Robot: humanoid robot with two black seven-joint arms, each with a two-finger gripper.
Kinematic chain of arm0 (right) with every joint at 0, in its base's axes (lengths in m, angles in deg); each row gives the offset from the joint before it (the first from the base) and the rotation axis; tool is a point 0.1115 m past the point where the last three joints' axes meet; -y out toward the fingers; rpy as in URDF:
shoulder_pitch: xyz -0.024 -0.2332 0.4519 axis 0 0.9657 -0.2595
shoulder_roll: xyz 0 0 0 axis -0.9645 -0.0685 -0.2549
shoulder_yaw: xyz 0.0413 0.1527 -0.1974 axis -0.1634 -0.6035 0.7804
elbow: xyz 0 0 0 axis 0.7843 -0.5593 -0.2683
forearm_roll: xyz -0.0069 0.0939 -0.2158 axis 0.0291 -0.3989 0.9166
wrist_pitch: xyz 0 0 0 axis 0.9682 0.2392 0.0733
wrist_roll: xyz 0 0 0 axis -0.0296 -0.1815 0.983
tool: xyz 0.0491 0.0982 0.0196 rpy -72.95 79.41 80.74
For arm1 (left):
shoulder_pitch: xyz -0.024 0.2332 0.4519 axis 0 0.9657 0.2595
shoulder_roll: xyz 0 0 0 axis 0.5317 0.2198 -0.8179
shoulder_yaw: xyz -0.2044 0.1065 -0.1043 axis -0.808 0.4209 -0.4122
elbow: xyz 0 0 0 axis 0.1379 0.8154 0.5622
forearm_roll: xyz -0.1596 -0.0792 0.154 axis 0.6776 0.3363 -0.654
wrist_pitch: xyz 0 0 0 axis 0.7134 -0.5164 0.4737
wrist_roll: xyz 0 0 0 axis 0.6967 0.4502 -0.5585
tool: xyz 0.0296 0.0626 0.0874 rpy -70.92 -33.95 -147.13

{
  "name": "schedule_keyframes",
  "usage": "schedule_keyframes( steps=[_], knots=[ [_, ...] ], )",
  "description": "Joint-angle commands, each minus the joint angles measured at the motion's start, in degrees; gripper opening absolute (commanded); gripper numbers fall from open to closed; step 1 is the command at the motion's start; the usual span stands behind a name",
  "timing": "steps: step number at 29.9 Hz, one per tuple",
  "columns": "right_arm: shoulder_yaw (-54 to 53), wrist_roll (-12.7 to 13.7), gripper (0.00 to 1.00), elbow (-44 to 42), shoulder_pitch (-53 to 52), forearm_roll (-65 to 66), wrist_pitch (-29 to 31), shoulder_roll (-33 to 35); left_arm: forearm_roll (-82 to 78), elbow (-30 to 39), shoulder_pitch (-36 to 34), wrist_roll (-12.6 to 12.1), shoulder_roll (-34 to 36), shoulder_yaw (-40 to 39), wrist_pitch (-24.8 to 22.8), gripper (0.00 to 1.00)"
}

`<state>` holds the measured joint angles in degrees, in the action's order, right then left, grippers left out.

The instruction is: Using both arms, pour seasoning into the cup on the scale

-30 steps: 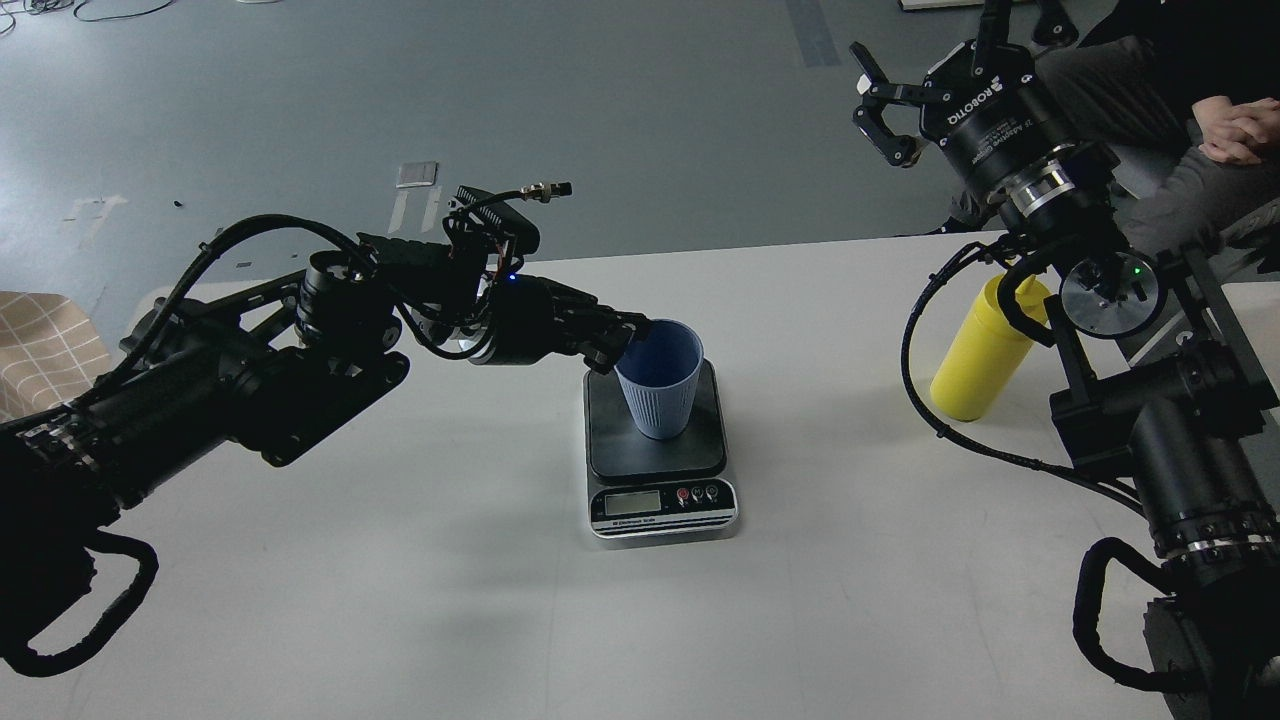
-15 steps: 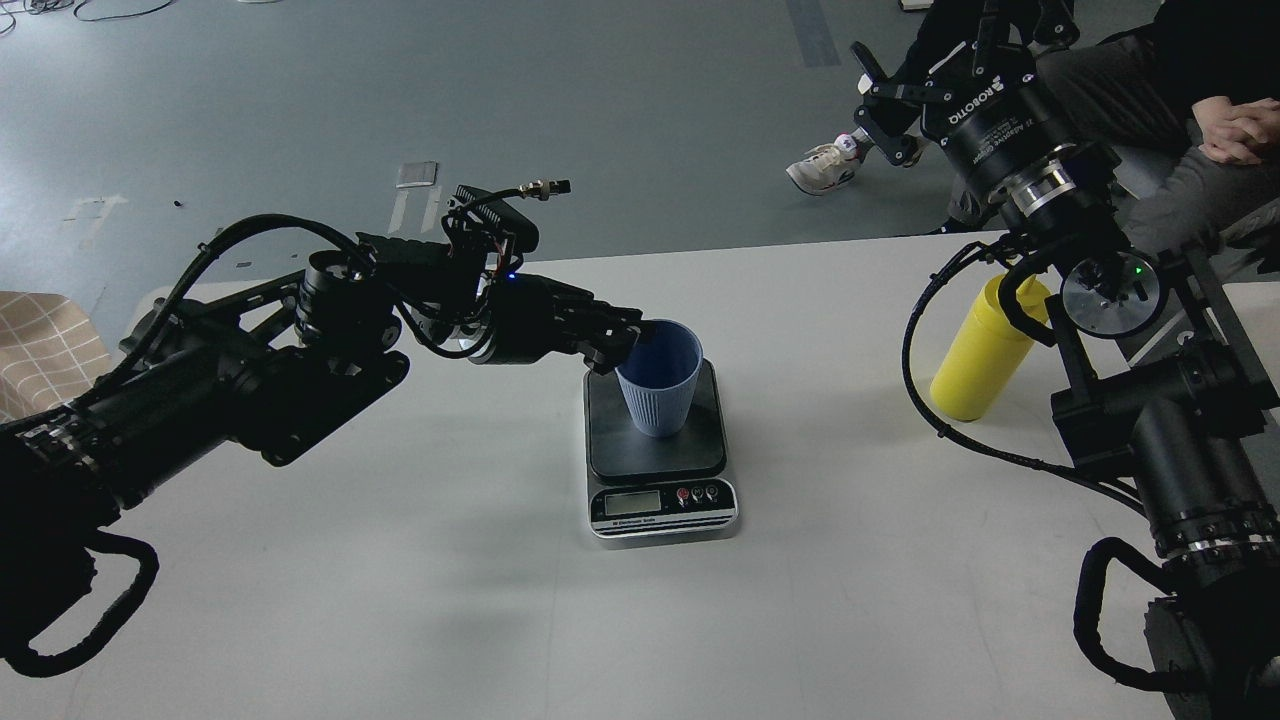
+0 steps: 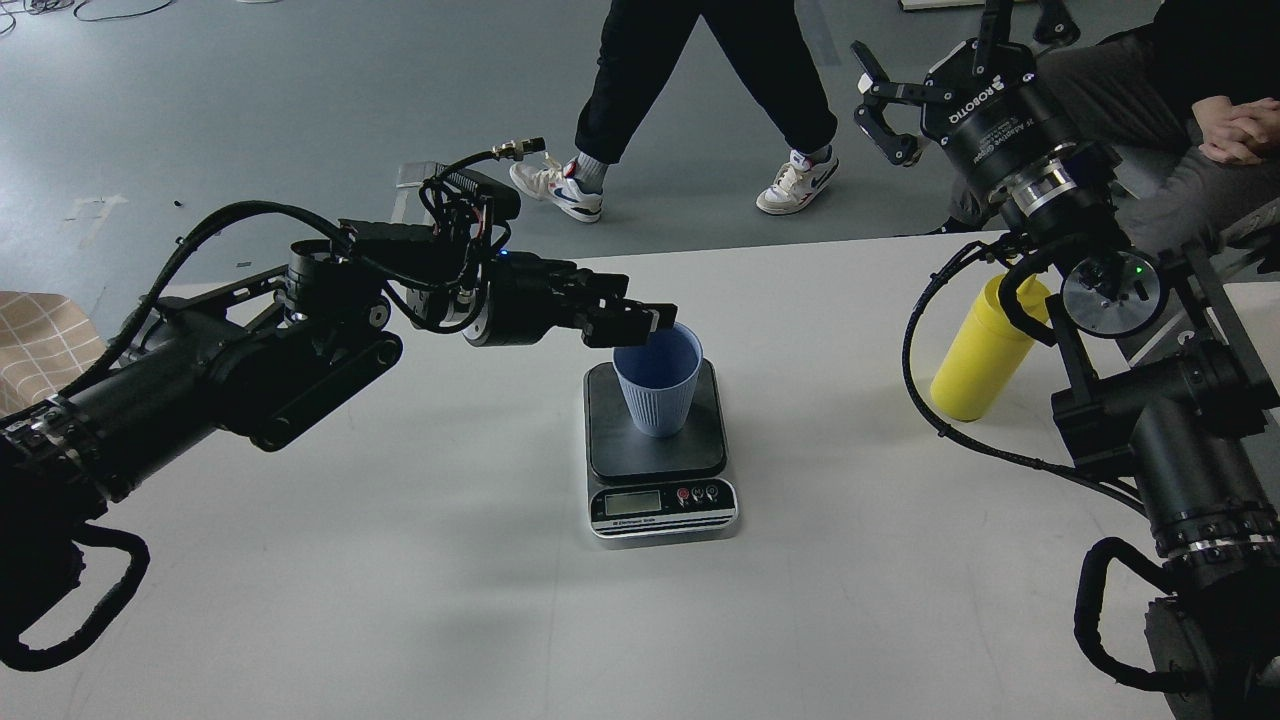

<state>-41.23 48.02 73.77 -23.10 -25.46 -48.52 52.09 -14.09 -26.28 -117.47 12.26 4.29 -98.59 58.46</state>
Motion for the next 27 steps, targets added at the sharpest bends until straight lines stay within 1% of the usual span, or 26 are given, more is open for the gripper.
schedule_keyframes(
  steps=[1, 6, 7, 8, 10, 11, 12, 14, 16, 18, 19, 22, 24, 26, 27],
  knots=[
    [0.0, 0.0, 1.00, 0.0, 0.0, 0.0, 0.0, -0.1, 5.8, -0.1, -0.9, 0.0, 0.5, -1.6, 0.0, 0.89],
    [0.0, 0.0, 1.00, 0.1, 0.0, 0.0, 0.0, -0.1, 21.0, 0.0, -1.0, 0.0, 3.0, -5.6, -0.5, 0.95],
    [0.0, 0.0, 1.00, 0.1, 0.0, 0.0, 0.0, -0.1, 28.1, -0.1, -0.4, 0.0, 3.4, -8.1, -1.0, 0.97],
    [0.0, 0.0, 1.00, 0.1, 0.1, 0.0, 0.0, -0.1, 31.6, -0.1, -0.2, 0.0, 3.6, -9.2, -1.4, 0.97],
    [0.0, 0.0, 1.00, 0.1, 0.2, 0.0, 0.0, -0.1, 45.9, -0.9, 0.9, 0.0, 4.7, -12.3, -3.2, 0.97],
    [0.1, 0.0, 1.00, 0.1, 0.2, 0.0, 0.0, -0.1, 49.9, -1.2, 1.5, 0.0, 5.0, -13.1, -3.3, 0.97],
    [0.1, 0.0, 1.00, 0.1, 0.2, 0.0, 0.0, -0.1, 58.3, -2.3, 2.9, 0.0, 5.4, -14.6, -3.4, 0.98],
    [0.1, 0.1, 1.00, 0.0, 0.2, 0.0, 0.0, -0.1, 65.8, -4.2, 4.1, 0.0, 5.6, -15.8, -3.4, 0.98],
    [0.1, 0.0, 1.00, 0.1, 0.2, 0.0, 0.0, -0.2, 78.0, -9.2, 5.4, 0.0, 5.2, -17.1, -3.4, 0.98],
    [0.1, 0.1, 1.00, 0.1, 0.4, 0.0, 0.0, -0.3, 84.6, -12.2, 6.9, 0.0, 4.8, -17.5, -3.4, 0.98],
    [0.1, 0.1, 1.00, 0.1, 0.4, 0.0, 0.0, -0.3, 84.7, -12.2, 6.9, 0.0, 4.8, -17.5, -3.4, 0.98],
    [0.1, 0.0, 1.00, 0.1, 0.6, 0.0, 0.0, -0.2, 90.3, -14.3, 10.5, 0.0, 4.8, -18.1, -3.5, 0.98],
    [0.1, 0.0, 1.00, 0.1, 0.7, 0.0, 0.0, 0.0, 92.2, -14.7, 14.0, 0.0, 4.8, -20.6, -3.6, 0.98],
    [0.1, 0.0, 1.00, 0.1, 0.8, 0.0, 0.0, 0.0, 92.6, -14.7, 16.0, 0.0, 4.6, -22.5, -3.6, 0.98],
    [0.2, 0.1, 1.00, 0.1, 0.8, 0.0, 0.0, 0.0, 92.8, -14.7, 17.7, 0.0, 4.6, -24.7, -3.9, 0.98]
  ],
)
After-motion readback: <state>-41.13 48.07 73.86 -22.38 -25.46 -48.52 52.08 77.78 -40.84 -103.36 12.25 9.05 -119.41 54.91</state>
